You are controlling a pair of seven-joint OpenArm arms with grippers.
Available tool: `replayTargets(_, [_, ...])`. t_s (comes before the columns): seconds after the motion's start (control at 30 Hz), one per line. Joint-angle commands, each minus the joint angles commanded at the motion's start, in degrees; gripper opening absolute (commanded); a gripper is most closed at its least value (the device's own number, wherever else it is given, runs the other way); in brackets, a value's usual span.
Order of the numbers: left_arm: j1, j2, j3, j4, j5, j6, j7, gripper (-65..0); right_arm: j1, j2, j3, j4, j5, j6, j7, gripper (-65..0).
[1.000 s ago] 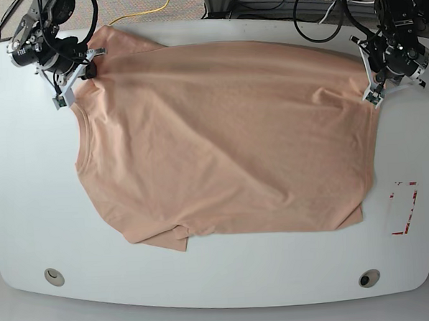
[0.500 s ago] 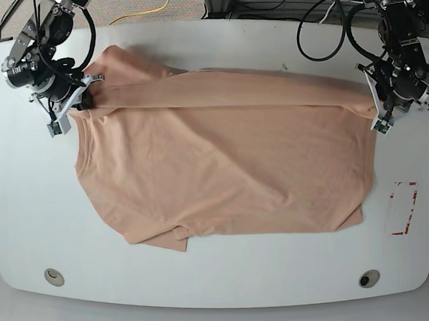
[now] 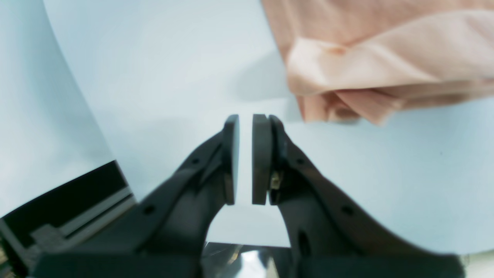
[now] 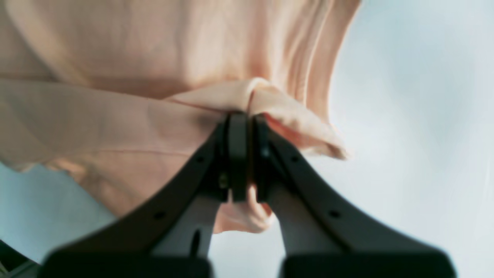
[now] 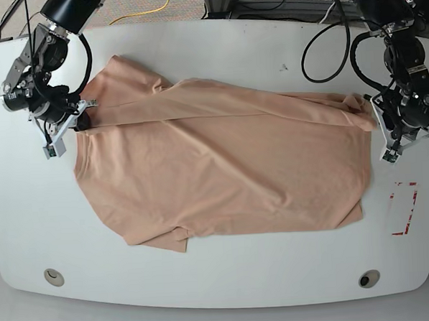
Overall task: Layout the t-shirt on the table in an organized manner, then fold the t-shirt properly
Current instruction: 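Fold the shoulder edge over the shirt body with both grippers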
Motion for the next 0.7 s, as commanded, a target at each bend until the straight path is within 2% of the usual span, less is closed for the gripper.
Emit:
replayTargets(0.27, [-3.69,0.00,0.88,-7.30,0.00,0.00,-1.80,-60.7,3.25,1.14,0.00,-5.01,0.00,0.00,0.09,-65.0])
replayTargets(0.5, [-3.52,0.00,1.14,-7.38,0.00,0.00,-1.80,-59.3,3.25,1.23,0.00,-5.36,0.00,0.00,0.18,-64.5])
replayTargets(0.7, [-2.64,0.09,0.79,-7.12,-0.26,0.00,-1.63,-43.3,3.08,1.23,0.00,-5.36,0.00,0.00,0.18,-57.2])
